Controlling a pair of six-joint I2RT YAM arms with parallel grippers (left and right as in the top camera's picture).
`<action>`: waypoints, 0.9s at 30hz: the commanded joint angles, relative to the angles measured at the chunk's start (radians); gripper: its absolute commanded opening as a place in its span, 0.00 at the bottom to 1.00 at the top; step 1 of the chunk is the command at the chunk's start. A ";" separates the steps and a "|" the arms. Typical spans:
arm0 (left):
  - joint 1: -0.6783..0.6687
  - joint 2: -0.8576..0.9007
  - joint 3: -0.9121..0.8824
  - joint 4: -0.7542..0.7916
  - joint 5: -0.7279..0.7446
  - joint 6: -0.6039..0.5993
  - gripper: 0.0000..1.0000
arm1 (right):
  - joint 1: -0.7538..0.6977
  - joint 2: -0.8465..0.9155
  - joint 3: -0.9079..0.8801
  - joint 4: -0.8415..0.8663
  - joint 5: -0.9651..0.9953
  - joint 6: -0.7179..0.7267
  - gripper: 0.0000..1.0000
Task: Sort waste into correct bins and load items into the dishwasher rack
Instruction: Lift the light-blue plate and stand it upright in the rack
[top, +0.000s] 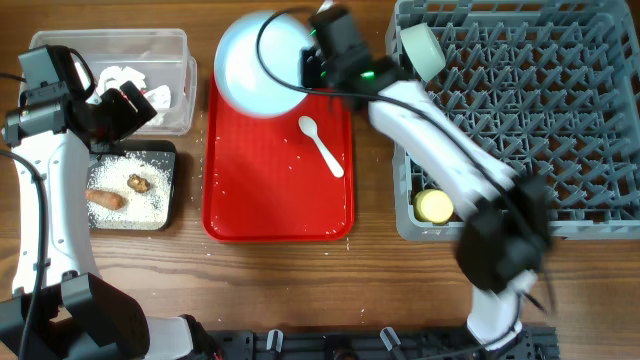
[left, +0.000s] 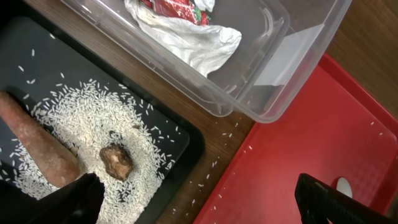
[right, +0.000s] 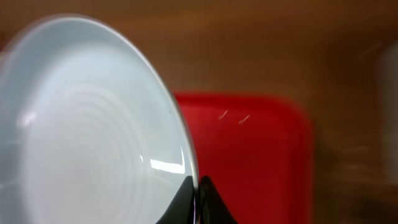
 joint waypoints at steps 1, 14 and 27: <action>0.006 -0.003 0.011 0.001 -0.003 0.010 1.00 | -0.002 -0.217 0.021 -0.040 0.530 -0.215 0.04; 0.006 -0.003 0.011 0.001 -0.003 0.010 1.00 | -0.309 -0.232 -0.002 -0.122 0.832 -0.662 0.04; 0.006 -0.003 0.011 0.001 -0.003 0.010 1.00 | -0.440 -0.034 -0.002 -0.108 0.723 -0.864 0.04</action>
